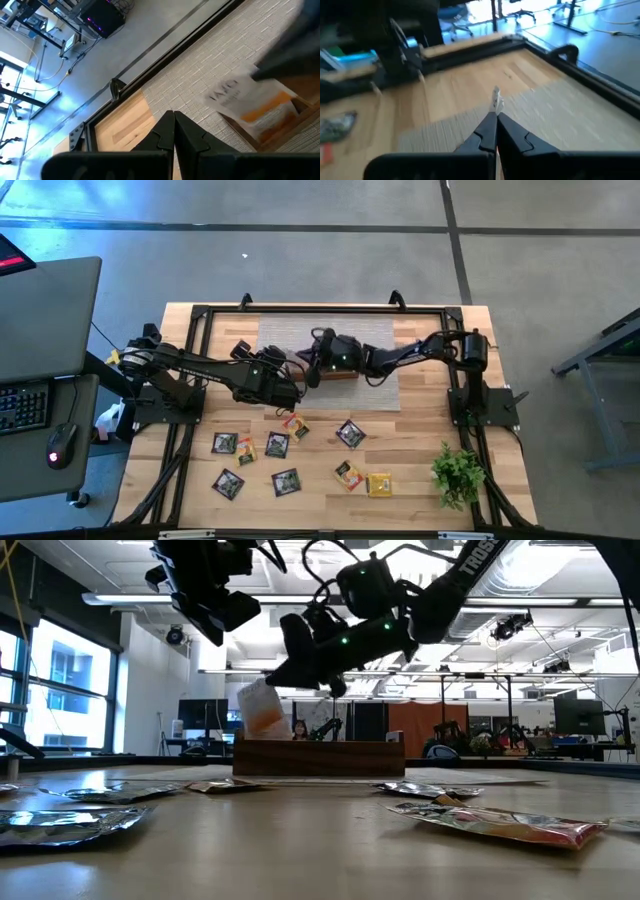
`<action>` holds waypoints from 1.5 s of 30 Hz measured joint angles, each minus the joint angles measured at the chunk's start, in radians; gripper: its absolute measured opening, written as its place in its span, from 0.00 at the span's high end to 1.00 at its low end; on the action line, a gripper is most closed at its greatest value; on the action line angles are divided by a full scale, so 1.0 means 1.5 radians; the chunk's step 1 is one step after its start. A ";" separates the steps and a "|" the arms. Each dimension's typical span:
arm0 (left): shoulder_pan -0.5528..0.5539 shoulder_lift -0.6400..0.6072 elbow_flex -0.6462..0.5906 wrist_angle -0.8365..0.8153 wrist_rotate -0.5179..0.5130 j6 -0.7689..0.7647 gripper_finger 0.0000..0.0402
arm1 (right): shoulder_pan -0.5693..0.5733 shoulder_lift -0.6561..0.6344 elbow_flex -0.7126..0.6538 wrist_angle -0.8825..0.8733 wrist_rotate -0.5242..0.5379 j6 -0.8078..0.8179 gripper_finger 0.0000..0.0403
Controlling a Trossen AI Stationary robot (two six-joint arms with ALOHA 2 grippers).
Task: Pick & Place Tea
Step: Put the orange tea bag into the left section of the wooden organizer
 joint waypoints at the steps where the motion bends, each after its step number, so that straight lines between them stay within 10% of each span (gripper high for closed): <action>1: 0.000 0.000 0.000 0.000 0.000 0.000 1.00 | 0.007 0.000 -0.012 0.006 0.022 -0.004 1.00; 9: 0.000 0.000 0.000 0.001 0.000 0.000 1.00 | 0.046 0.000 -0.076 0.075 0.211 -0.058 1.00; 33: 0.000 0.000 0.019 -0.001 0.007 0.000 1.00 | 0.032 0.084 -0.030 0.111 0.174 -0.104 0.99; 45: 0.000 0.000 0.019 0.001 0.018 0.000 1.00 | 0.042 0.036 -0.030 0.047 0.095 -0.102 0.81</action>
